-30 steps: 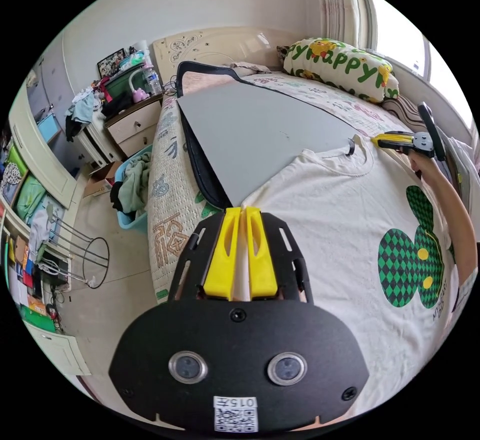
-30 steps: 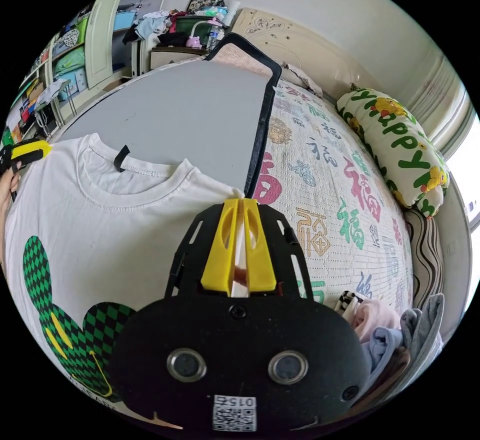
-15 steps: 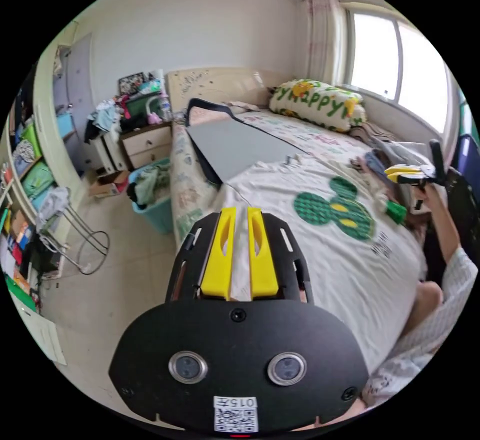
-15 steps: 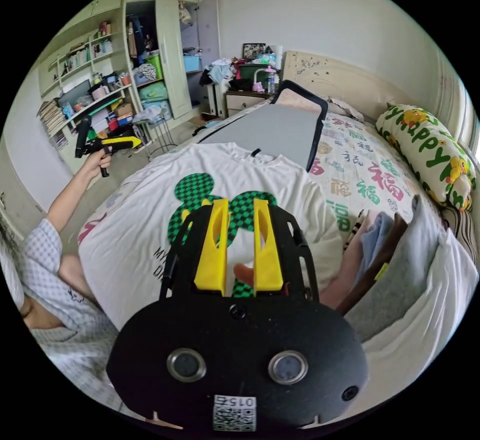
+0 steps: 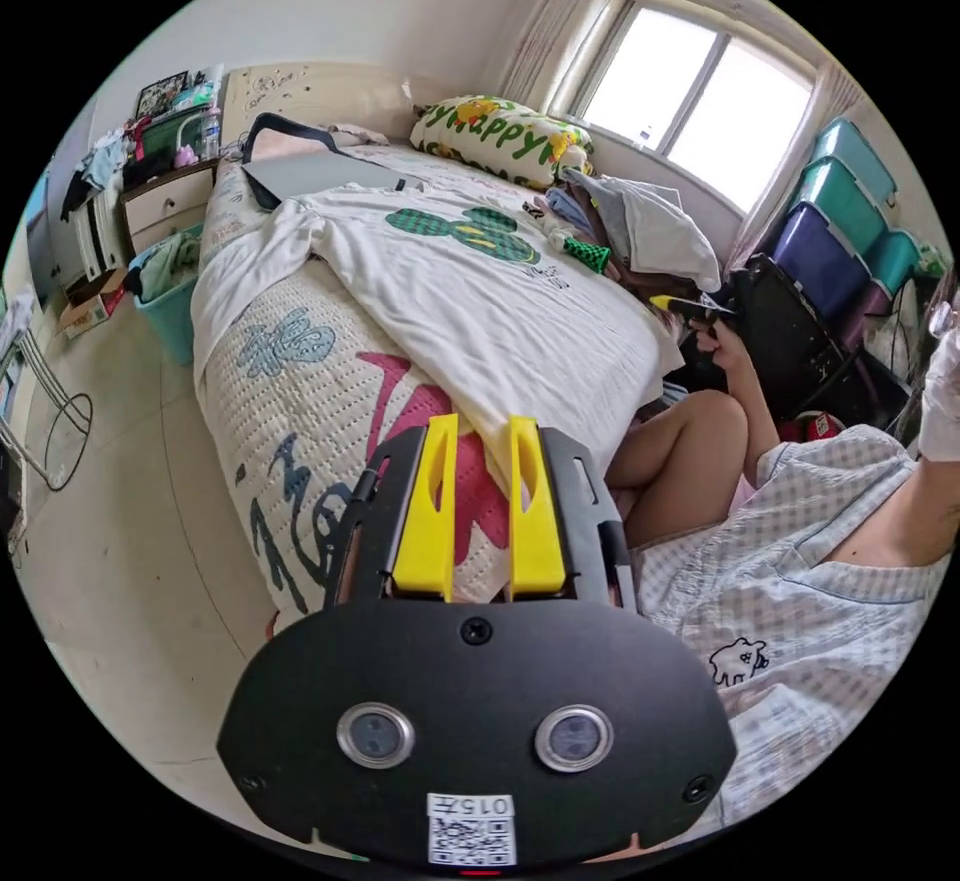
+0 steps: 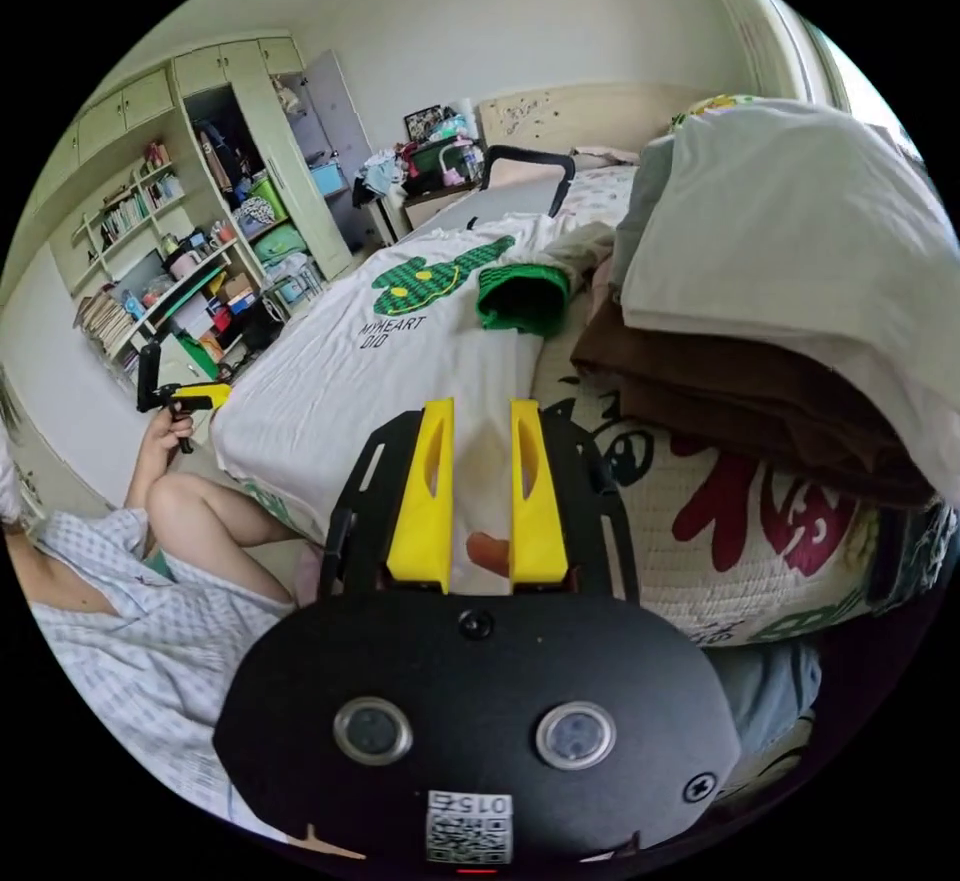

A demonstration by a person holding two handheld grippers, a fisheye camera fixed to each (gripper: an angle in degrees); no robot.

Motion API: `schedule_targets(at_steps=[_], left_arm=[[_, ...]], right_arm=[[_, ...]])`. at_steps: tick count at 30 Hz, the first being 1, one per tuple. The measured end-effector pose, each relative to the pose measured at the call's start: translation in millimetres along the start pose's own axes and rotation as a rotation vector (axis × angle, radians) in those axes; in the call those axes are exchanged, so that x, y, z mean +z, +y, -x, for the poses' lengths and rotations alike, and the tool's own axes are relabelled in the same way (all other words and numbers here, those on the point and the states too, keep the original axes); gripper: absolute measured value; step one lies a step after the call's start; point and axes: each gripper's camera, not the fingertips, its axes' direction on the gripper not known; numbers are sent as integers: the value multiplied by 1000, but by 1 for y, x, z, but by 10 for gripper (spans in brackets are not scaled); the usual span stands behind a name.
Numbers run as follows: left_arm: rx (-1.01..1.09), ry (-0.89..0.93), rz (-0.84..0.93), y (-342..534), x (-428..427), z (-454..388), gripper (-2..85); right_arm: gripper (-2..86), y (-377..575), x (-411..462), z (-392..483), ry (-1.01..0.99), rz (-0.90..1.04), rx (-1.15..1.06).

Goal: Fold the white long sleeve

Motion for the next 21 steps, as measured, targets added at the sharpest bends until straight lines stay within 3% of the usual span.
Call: schedule_targets(at_steps=[8, 12, 21], left_arm=[[14, 15, 12, -5, 1, 26, -1], [25, -33, 21, -1, -8, 34, -6], [32, 45, -19, 0, -17, 59, 3]], right_arm=[[43, 13, -8, -4, -51, 53, -47], [19, 19, -17, -1, 28, 64, -71], [53, 29, -34, -2, 26, 67, -52]])
